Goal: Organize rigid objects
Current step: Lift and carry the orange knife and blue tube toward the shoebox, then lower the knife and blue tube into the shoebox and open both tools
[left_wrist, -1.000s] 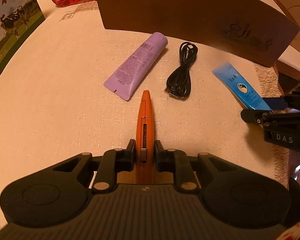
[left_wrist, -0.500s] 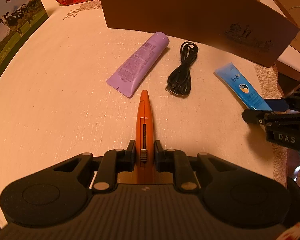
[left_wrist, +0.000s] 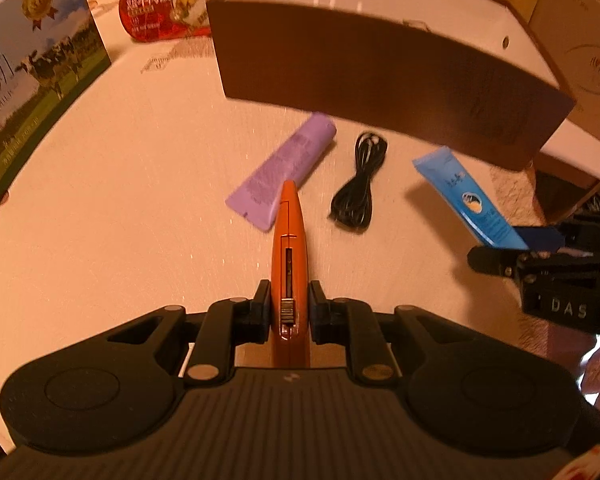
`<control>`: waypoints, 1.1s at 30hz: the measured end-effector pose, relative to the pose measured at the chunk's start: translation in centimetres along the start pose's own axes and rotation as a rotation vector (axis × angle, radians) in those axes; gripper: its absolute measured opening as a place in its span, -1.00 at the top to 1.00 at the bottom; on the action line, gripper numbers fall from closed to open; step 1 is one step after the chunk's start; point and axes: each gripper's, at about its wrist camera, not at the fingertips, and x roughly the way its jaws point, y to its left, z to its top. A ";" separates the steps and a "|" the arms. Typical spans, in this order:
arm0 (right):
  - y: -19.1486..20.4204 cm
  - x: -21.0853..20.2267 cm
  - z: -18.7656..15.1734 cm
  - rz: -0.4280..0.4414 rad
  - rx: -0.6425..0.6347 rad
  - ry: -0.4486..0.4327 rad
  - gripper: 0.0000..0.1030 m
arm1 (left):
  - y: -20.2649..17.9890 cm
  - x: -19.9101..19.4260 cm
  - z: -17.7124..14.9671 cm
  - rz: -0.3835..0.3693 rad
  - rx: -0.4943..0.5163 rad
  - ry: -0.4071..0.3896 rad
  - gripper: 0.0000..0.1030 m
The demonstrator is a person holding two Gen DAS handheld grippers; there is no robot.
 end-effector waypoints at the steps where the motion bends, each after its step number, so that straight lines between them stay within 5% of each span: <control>1: 0.1 -0.3 0.1 0.005 0.000 -0.008 0.36 | 0.0 -0.3 0.2 -0.001 -0.001 -0.008 0.71; 17: -1.9 -6.0 6.2 -0.003 0.107 -0.191 0.36 | -3.3 -4.3 8.2 -0.051 0.054 -0.165 0.71; 33: -9.2 -5.4 13.0 -0.101 0.306 -0.249 0.36 | -8.9 -1.9 19.7 -0.115 0.085 -0.274 0.71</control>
